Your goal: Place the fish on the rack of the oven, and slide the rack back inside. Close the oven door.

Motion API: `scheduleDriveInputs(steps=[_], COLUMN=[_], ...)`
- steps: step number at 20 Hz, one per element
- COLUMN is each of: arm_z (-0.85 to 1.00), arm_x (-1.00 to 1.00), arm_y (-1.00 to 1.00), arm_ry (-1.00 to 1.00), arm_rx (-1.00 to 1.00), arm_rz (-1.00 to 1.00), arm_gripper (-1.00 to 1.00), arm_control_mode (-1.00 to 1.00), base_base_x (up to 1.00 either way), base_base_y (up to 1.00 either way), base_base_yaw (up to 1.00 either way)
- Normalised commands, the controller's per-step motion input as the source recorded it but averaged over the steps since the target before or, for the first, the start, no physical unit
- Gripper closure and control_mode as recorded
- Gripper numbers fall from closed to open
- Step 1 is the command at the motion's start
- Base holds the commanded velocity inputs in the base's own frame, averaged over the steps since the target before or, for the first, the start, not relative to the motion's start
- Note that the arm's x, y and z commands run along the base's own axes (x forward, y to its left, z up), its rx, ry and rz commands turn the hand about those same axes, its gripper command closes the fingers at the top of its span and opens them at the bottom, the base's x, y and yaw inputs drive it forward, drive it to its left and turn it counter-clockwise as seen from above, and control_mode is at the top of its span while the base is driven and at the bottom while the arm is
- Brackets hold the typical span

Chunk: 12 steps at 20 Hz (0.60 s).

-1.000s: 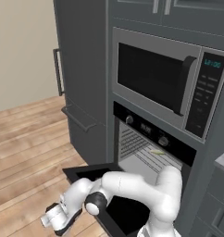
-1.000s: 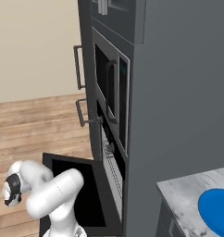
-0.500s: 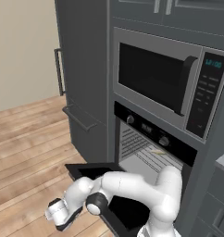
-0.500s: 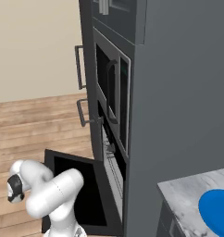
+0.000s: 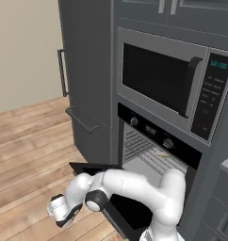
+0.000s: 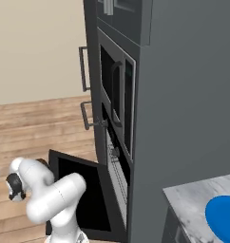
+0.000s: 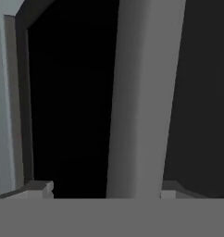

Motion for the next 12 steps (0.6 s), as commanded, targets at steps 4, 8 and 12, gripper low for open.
scheduleDriveInputs(steps=[4,8,12], arm_z=[0.54,0.64,0.80], arm_x=[0.09,0.07,0.00], arm_y=[-0.50,-0.58,-0.41], arm_ry=[-0.19,-0.18,-0.32], arm_rx=[-0.50,-0.51,-0.54], arm_rz=[-0.40,-0.37,-0.32], arm_gripper=[-1.00,-1.00,-1.00], arm_control_mode=[-1.00,-1.00,-1.00], base_base_x=[0.00,0.00,0.00], base_base_y=[0.00,0.00,0.00], base_base_yaw=[0.00,0.00,0.00])
